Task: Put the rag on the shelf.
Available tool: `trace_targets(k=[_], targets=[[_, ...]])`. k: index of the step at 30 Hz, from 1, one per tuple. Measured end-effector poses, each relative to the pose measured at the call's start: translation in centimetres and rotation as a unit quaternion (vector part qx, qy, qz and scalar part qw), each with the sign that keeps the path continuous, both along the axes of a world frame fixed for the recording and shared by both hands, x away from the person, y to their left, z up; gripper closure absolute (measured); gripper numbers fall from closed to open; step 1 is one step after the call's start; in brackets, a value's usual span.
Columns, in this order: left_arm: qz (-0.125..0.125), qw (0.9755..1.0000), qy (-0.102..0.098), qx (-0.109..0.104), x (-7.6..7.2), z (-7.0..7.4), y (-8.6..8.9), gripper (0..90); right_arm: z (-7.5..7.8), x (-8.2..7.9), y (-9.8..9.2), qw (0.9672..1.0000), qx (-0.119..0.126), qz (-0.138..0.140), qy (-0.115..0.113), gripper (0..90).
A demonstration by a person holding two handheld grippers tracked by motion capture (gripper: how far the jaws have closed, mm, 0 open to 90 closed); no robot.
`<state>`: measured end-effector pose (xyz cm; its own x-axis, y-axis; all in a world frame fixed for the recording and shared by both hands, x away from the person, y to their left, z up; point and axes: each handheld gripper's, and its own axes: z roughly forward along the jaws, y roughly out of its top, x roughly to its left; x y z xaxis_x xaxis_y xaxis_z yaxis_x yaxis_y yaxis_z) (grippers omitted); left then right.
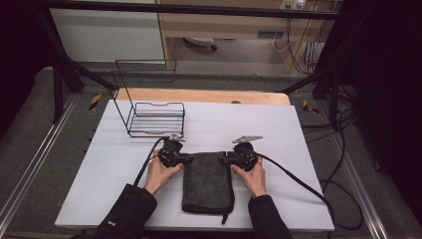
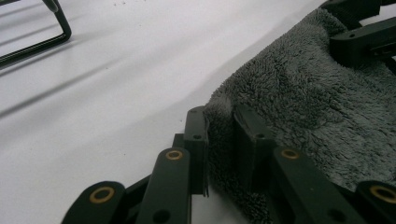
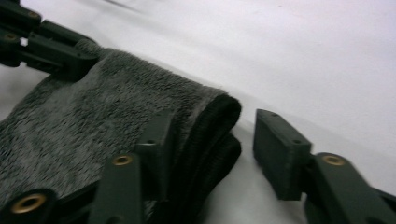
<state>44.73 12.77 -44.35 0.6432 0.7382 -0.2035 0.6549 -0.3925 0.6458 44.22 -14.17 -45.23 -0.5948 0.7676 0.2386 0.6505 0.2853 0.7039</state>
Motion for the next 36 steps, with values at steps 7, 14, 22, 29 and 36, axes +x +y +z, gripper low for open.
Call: trace_targets(k=[7,14,22,29,36], targets=[[0.000,1.0000,0.005,-0.004,0.1,0.0,0.1,75.1,0.1,0.0,0.1,0.9995,0.014,0.002,0.027,66.6],[0.002,0.9999,0.006,-0.008,0.0,0.2,0.1,79.1,0.4,0.2,0.0,0.9982,0.029,0.001,0.054,76.6],[0.001,0.9993,-0.006,-0.036,-0.4,1.2,0.8,80.0,1.6,-0.5,-0.4,0.9981,0.045,0.005,0.042,78.0],[-0.002,0.9979,-0.034,-0.055,-1.6,2.6,1.4,80.1,3.0,-1.8,-0.5,0.9975,0.069,0.009,0.010,78.1],[-0.003,0.9965,-0.058,-0.060,-2.8,3.5,1.8,80.0,3.8,-2.9,-0.6,0.9963,0.082,0.016,-0.016,78.1]])
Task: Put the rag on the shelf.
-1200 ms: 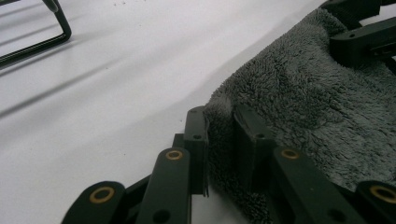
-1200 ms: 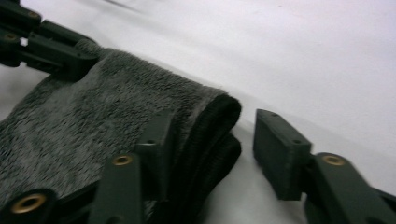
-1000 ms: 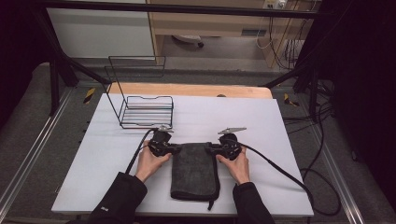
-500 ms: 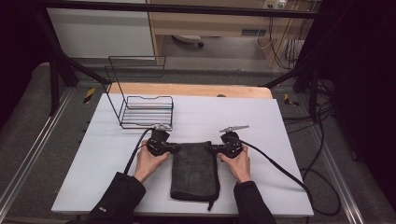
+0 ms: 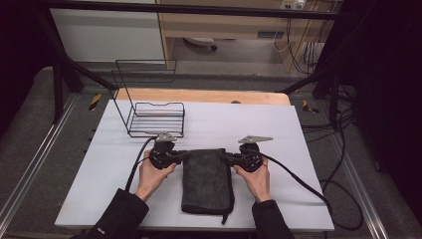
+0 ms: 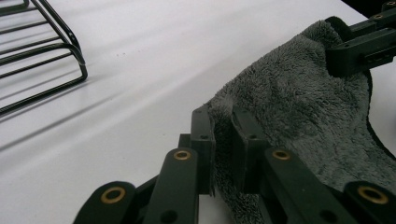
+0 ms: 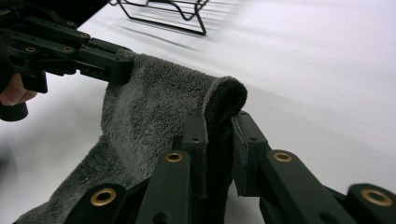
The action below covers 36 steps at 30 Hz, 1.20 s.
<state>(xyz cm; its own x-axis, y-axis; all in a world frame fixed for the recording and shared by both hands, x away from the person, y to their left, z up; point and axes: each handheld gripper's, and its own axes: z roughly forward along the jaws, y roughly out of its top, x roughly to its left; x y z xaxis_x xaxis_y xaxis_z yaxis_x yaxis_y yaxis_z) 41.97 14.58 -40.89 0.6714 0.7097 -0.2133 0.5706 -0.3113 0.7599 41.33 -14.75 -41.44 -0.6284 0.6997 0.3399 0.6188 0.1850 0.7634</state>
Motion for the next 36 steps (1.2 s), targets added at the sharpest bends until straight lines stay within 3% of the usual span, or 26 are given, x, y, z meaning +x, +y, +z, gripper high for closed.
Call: trace_targets(k=[9,18,36], targets=[[0.000,0.9993,-0.036,0.001,-1.4,1.1,0.0,80.1,0.7,-1.0,0.0,0.9995,0.009,0.002,-0.029,78.1],[0.000,0.9979,-0.063,-0.012,-2.6,2.2,0.4,80.1,1.6,-1.9,-0.1,0.9982,0.019,0.005,-0.057,78.1],[0.009,0.9919,-0.120,-0.042,-4.1,5.3,1.3,80.1,4.9,-3.6,0.3,0.9899,0.033,0.006,-0.138,78.2]])
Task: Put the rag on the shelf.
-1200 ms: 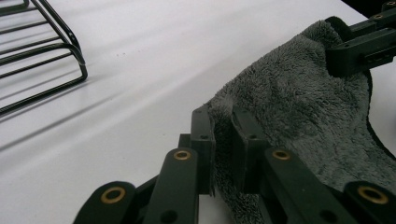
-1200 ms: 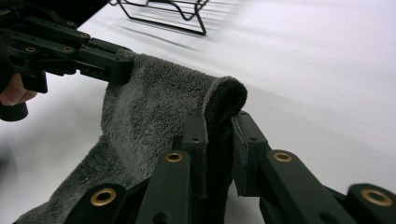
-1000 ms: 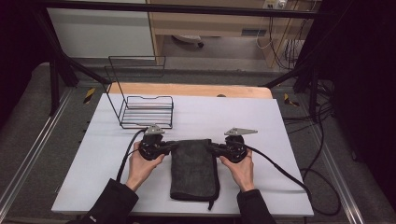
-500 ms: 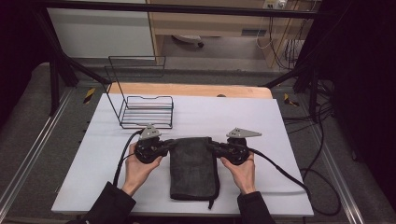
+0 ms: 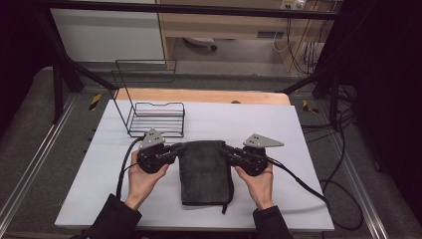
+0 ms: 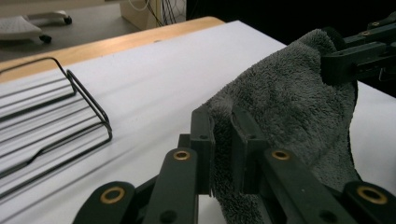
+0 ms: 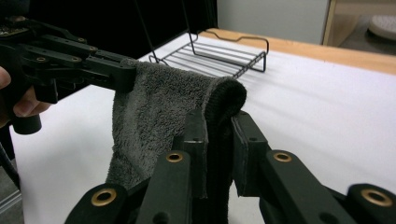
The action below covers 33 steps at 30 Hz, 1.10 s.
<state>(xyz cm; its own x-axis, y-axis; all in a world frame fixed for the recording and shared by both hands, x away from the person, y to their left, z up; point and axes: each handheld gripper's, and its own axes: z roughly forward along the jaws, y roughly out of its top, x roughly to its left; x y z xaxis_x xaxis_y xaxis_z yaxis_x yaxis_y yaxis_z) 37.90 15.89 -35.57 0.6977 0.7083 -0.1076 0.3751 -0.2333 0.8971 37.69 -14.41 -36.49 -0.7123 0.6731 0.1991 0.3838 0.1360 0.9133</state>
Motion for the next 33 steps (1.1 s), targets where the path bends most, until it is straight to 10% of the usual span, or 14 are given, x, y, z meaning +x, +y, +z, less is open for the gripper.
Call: trace_targets(k=[18,33], targets=[[0.013,0.9978,-0.055,-0.033,-1.0,2.9,1.1,80.1,2.8,-0.9,0.7,0.9975,0.028,0.003,-0.065,78.4],[0.037,0.9914,-0.108,-0.065,-2.1,5.7,2.9,80.2,5.3,-1.6,2.7,0.9908,0.049,-0.001,-0.126,78.5]])
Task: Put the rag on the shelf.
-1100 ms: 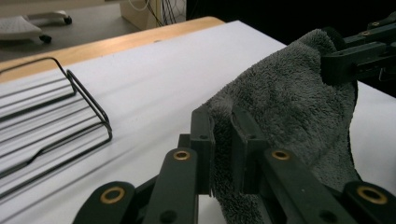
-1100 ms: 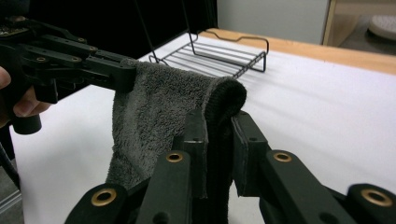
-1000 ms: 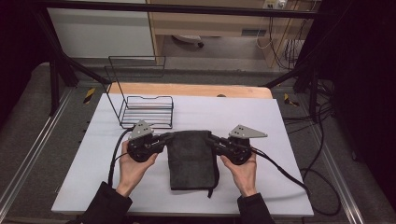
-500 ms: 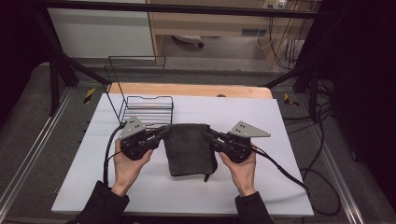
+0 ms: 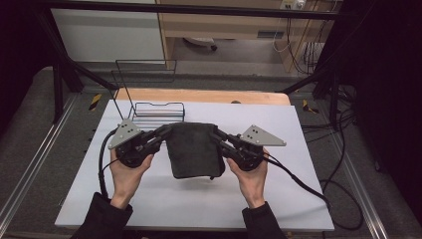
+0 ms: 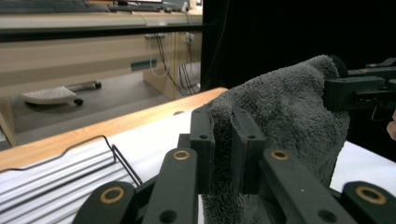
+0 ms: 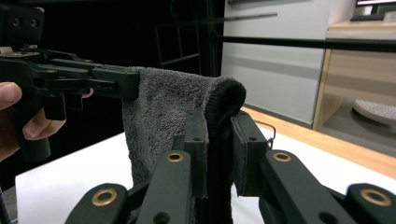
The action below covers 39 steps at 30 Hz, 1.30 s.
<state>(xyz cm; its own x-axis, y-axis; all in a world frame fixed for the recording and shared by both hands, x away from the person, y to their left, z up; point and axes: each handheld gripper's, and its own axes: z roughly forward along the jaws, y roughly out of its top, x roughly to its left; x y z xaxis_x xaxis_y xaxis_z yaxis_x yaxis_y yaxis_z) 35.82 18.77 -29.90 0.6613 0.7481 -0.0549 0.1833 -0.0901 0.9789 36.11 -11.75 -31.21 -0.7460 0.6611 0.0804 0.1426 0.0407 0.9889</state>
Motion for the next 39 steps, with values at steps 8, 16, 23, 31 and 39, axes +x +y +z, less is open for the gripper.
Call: trace_targets(k=[8,16,23,31,39], targets=[[0.012,0.9997,-0.016,-0.017,-0.1,1.0,0.9,80.2,1.0,0.0,1.1,0.9997,0.011,-0.001,-0.024,78.5],[0.024,0.9984,-0.038,-0.034,-0.1,2.0,1.7,80.2,2.1,0.2,2.3,0.9984,0.023,-0.005,-0.050,78.6],[0.031,0.9970,-0.054,-0.046,-0.2,2.7,2.3,80.2,2.7,0.4,3.0,0.9977,0.032,-0.006,-0.059,78.5],[0.040,0.9941,-0.075,-0.068,-0.2,3.8,3.0,80.2,3.6,0.8,4.0,0.9959,0.045,-0.008,-0.078,78.6],[0.051,0.9906,-0.095,-0.083,0.0,5.1,3.9,80.3,4.8,1.2,5.2,0.9937,0.055,-0.010,-0.098,78.5]])
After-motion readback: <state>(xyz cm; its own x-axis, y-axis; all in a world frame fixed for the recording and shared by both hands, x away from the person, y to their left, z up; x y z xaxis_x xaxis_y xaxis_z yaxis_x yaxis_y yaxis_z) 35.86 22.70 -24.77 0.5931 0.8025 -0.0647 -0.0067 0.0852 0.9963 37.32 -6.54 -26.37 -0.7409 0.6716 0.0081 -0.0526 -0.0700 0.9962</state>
